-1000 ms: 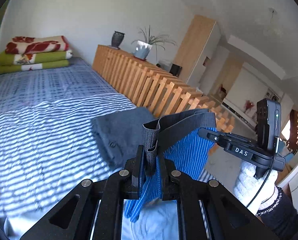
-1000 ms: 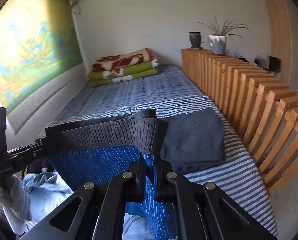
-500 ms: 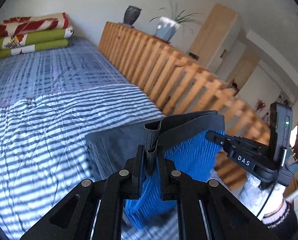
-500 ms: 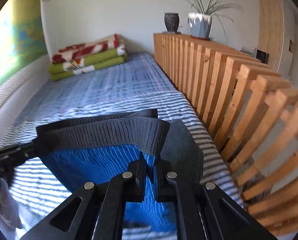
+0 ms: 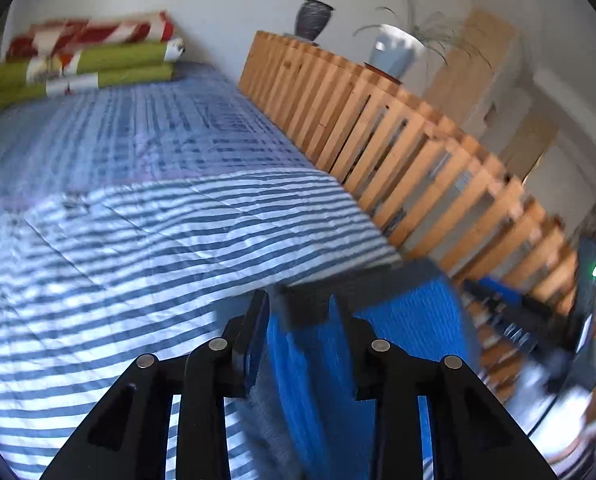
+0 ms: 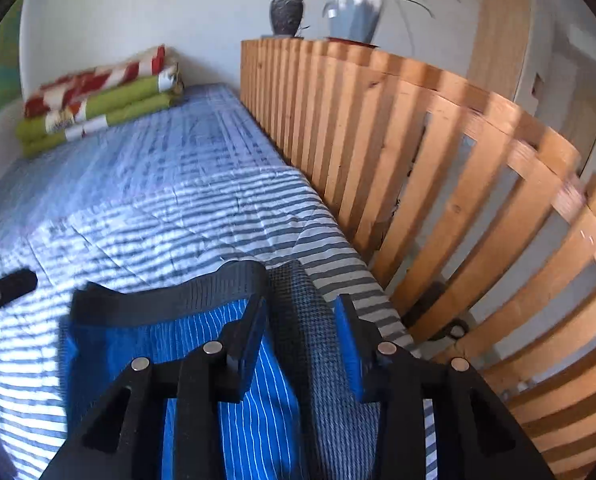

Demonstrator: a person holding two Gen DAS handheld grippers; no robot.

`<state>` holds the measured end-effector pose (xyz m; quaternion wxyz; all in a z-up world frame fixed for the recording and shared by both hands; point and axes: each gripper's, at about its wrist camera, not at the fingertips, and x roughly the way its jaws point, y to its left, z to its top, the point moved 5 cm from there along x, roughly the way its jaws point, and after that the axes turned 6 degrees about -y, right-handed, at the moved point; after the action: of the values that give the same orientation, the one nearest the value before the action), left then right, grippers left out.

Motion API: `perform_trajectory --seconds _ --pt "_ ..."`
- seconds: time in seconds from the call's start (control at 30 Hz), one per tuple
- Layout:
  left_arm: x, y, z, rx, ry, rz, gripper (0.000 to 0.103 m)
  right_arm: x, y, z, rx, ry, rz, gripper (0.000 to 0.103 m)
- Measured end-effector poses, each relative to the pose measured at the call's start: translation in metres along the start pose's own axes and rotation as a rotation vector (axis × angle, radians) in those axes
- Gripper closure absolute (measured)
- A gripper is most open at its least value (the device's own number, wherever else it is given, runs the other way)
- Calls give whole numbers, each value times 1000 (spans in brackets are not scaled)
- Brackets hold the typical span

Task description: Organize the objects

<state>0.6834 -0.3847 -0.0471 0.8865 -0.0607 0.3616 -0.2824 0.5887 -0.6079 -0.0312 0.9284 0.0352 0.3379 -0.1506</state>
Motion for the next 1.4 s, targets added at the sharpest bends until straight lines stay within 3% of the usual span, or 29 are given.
perform_trajectory --seconds 0.07,0.3,0.47,0.7,0.83,0.97,1.03,1.13,1.2,1.3,1.4 --pt "-16 -3 -9 21 26 -22 69 -19 -6 -5 0 -11 13 71" --pt "-152 -22 -42 99 1 0 69 -118 -15 -26 47 -17 155 70" --pt "-271 -13 -78 115 -51 28 52 -207 0 -62 1 -5 239 70" --pt "-450 46 -177 34 -91 102 42 -290 26 -161 -18 72 330 70" --pt "-541 101 -256 -25 -78 228 40 -320 33 -224 -41 108 322 70" --pt "-608 144 -326 -116 -83 309 40 -343 32 -268 1 145 335 70" --pt "-627 163 -366 -177 -61 323 40 -351 28 -284 32 163 345 70" --pt "-633 172 -412 -172 -40 378 40 -352 21 -302 77 174 311 70" --pt "-623 169 -443 -193 -4 349 40 -350 19 -311 108 183 288 70" --pt "-599 160 -465 -193 23 318 40 -347 23 -320 56 172 220 70" --pt "-565 138 -473 -113 57 309 38 -339 27 -331 42 202 209 70"
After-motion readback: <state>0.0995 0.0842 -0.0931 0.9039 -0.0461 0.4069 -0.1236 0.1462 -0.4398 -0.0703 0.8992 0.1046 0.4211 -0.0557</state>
